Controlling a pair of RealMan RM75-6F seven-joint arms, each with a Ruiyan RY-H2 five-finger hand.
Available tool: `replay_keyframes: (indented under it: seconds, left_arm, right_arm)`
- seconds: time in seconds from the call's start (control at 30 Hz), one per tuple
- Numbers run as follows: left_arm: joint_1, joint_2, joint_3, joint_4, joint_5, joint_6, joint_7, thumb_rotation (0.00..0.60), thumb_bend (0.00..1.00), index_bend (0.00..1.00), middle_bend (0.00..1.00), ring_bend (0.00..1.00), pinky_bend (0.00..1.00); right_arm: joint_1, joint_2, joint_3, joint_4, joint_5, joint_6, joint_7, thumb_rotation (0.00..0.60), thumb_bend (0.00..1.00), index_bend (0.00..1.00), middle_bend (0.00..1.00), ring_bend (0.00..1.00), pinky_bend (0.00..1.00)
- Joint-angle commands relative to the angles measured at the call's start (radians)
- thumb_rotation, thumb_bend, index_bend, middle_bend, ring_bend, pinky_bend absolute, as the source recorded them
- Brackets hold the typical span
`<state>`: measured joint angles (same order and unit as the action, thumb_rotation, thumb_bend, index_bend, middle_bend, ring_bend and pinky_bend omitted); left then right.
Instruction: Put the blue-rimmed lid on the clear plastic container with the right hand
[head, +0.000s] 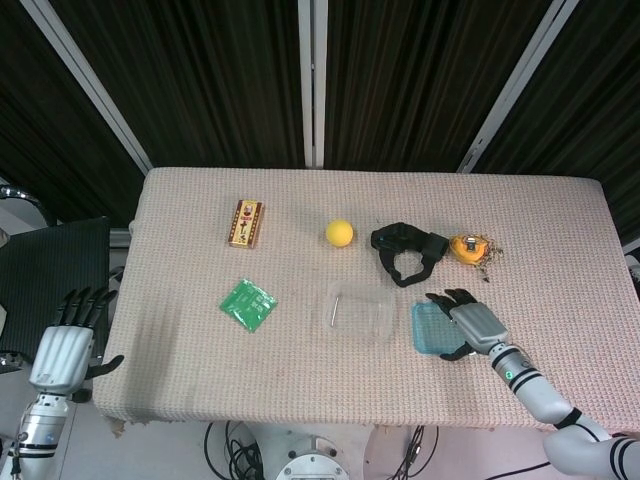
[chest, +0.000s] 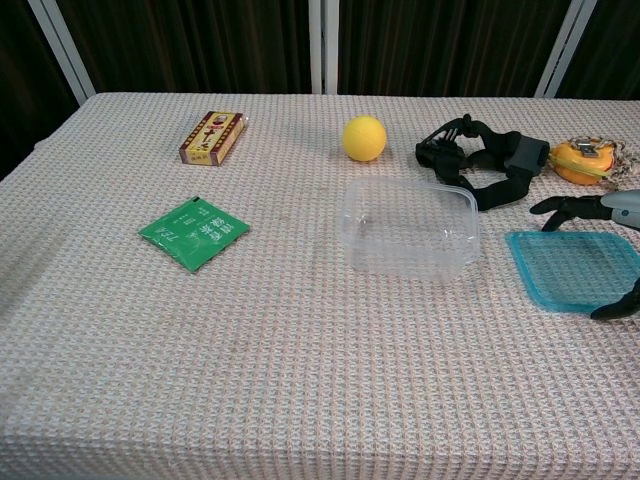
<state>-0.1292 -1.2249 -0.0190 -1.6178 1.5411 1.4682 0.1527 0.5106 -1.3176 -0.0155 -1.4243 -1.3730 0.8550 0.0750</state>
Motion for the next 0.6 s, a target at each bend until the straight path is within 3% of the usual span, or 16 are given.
replay_keyframes:
  seconds: [0.03, 0.13, 0.3, 0.43, 0.6]
  left_arm:
    - [-0.001, 0.001, 0.000, -0.002, 0.000, -0.002, 0.002, 0.600, 0.00, 0.08, 0.06, 0.00, 0.00]
    - [-0.002, 0.003, 0.000, -0.005, 0.001, -0.003, 0.005, 0.600, 0.00, 0.08, 0.06, 0.00, 0.00]
    - [-0.006, 0.007, -0.001, -0.007, 0.008, -0.003, 0.003, 0.600, 0.00, 0.08, 0.06, 0.00, 0.00]
    - [-0.008, 0.003, 0.002, 0.000, 0.017, -0.002, -0.006, 0.600, 0.00, 0.08, 0.06, 0.00, 0.00]
    - [-0.002, -0.007, 0.006, 0.019, 0.017, 0.003, -0.025, 0.600, 0.00, 0.08, 0.06, 0.00, 0.00]
  right_arm:
    - [-0.015, -0.007, 0.004, 0.011, -0.010, 0.033, 0.010, 0.600, 0.08, 0.19, 0.34, 0.01, 0.00]
    - [-0.033, 0.012, 0.009, -0.011, -0.018, 0.079, 0.012, 0.600, 0.09, 0.25, 0.38, 0.04, 0.00]
    - [-0.051, 0.091, 0.030, -0.134, -0.001, 0.131, -0.033, 0.600, 0.09, 0.26, 0.40, 0.05, 0.00]
    - [-0.022, 0.139, 0.049, -0.225, 0.059, 0.083, -0.118, 0.600, 0.09, 0.26, 0.41, 0.05, 0.00]
    - [0.049, 0.116, 0.083, -0.248, 0.179, -0.003, -0.250, 0.600, 0.09, 0.26, 0.41, 0.05, 0.00]
